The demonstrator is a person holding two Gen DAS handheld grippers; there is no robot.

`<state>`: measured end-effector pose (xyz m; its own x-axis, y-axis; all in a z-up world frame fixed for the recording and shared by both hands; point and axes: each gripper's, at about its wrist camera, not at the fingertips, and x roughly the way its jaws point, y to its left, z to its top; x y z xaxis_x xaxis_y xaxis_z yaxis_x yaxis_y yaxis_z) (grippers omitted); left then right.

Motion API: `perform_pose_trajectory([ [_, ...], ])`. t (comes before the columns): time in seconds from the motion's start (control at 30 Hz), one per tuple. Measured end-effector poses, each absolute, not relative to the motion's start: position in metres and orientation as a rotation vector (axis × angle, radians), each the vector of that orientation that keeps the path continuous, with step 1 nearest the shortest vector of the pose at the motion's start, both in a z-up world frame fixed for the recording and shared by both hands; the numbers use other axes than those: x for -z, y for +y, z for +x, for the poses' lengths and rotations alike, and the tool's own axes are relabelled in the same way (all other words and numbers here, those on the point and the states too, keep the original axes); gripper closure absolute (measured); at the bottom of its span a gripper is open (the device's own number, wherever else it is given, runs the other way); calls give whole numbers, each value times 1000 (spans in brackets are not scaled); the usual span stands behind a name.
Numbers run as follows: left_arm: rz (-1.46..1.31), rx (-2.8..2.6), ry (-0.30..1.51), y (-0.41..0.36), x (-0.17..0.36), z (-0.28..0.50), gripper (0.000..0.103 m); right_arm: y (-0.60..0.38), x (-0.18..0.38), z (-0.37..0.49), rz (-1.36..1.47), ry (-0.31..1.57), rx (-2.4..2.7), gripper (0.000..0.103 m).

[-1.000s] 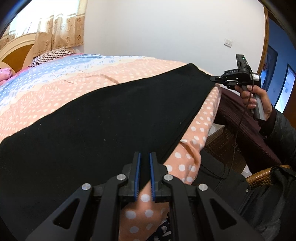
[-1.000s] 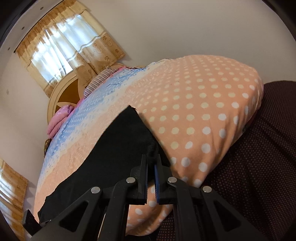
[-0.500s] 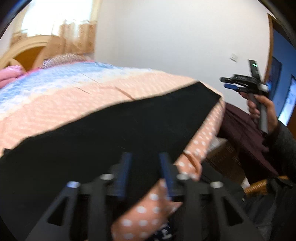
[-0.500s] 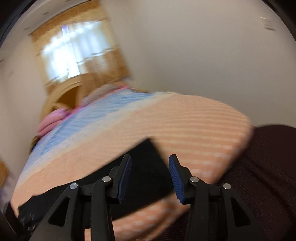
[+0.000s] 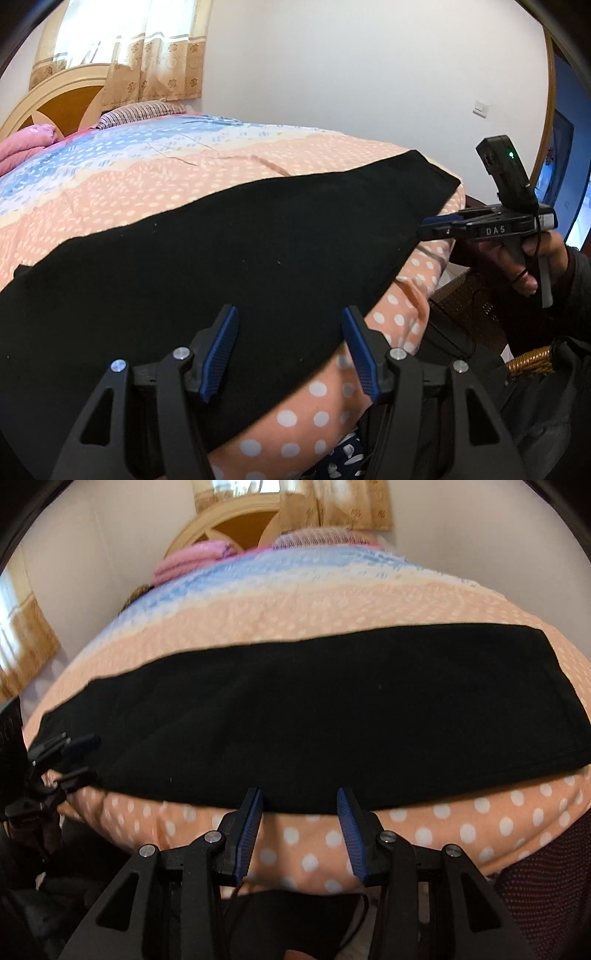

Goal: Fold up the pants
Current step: 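Reposition both grippers over the folded black pants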

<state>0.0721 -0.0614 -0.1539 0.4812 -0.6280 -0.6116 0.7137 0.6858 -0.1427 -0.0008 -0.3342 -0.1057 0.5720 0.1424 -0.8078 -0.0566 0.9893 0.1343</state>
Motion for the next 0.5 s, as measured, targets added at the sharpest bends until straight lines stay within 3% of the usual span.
perform_pose_trajectory([
  [0.2,109,761,643,-45,139,73,40,-336,87,3,139,930,-156,59],
  [0.27,112,697,604,-29,132,73,30,-330,74,8,134,893,-185,59],
  [0.33,97,633,571,-8,126,76,26,-316,61,20,136,856,-239,59],
  [0.5,57,530,601,33,137,89,26,-256,40,74,146,814,-389,59],
])
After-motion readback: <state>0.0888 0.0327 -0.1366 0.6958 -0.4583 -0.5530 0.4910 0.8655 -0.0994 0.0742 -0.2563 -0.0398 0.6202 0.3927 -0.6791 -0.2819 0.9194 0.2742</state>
